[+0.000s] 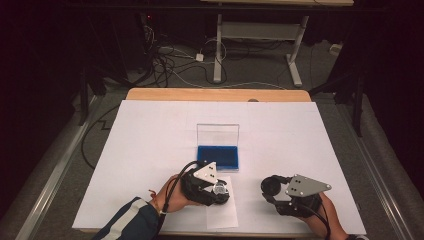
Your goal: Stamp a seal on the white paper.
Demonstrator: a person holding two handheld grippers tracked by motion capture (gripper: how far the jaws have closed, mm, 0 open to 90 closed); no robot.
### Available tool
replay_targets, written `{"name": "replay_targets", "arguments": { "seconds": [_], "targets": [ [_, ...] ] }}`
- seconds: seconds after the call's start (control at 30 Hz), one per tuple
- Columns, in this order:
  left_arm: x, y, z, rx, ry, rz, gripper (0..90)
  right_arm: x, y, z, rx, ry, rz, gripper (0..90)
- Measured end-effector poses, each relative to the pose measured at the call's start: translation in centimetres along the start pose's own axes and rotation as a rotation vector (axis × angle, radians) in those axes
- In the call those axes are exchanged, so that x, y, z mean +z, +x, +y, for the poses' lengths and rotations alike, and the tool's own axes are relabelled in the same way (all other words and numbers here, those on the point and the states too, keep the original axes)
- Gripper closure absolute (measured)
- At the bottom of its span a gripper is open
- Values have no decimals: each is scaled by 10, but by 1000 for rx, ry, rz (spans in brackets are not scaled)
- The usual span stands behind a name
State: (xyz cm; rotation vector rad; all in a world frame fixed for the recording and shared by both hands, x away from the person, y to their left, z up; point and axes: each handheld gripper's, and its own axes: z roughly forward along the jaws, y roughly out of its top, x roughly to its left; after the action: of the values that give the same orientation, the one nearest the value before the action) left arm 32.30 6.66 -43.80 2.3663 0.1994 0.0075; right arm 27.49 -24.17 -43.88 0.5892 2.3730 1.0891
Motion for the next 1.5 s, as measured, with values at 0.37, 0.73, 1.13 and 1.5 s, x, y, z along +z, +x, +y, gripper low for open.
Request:
{"name": "replay_targets", "arguments": {
  "seconds": [0.37,0.73,1.13,1.5],
  "targets": [
    [3,0,-2,1,7,-1,538,-1,-1,0,1,-1,-4,382],
    [5,-2,-3,6,6,4,538,-5,-1,2,-11,-8,-5,382],
    [9,-1,-5,5,17,3,538,-3,0,2,-11,-1,-3,381],
    [11,-1,-5,8,22,0,538,-4,0,2,-11,-10,-4,382]
  ]
}}
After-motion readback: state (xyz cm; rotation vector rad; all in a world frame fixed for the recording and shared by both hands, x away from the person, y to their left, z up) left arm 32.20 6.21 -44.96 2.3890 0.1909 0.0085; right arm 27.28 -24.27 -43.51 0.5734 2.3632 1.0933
